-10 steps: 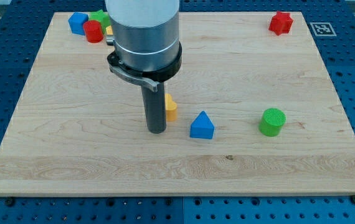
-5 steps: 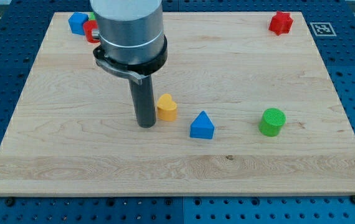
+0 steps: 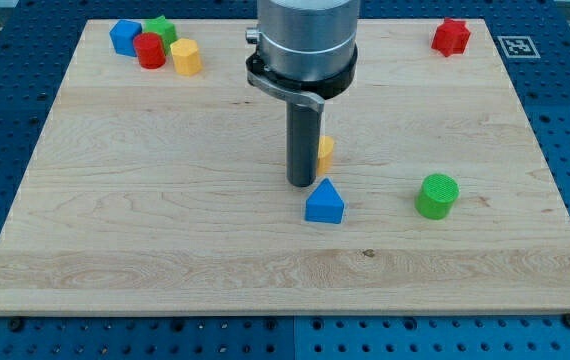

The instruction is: Slide the yellow heart to the top right

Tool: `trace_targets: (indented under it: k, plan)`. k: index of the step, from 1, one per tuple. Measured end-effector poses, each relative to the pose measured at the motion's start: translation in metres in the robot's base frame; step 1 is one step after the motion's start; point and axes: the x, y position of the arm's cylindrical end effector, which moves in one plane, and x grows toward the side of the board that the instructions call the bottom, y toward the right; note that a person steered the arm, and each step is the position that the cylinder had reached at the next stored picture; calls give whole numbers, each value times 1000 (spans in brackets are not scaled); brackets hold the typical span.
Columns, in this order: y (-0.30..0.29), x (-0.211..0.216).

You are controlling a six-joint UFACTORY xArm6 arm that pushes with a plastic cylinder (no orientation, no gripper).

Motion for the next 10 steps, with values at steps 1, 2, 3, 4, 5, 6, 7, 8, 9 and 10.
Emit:
trace_targets:
  k: [1, 2, 3, 4, 5, 6, 7, 8, 9, 10]
  plan:
    - [10, -10]
    - [10, -18]
    - [10, -29]
    - [14, -40]
    - [18, -51]
    - [33, -60]
    - [52, -75]
    - [66, -98]
    - [76, -125]
    - [84, -148]
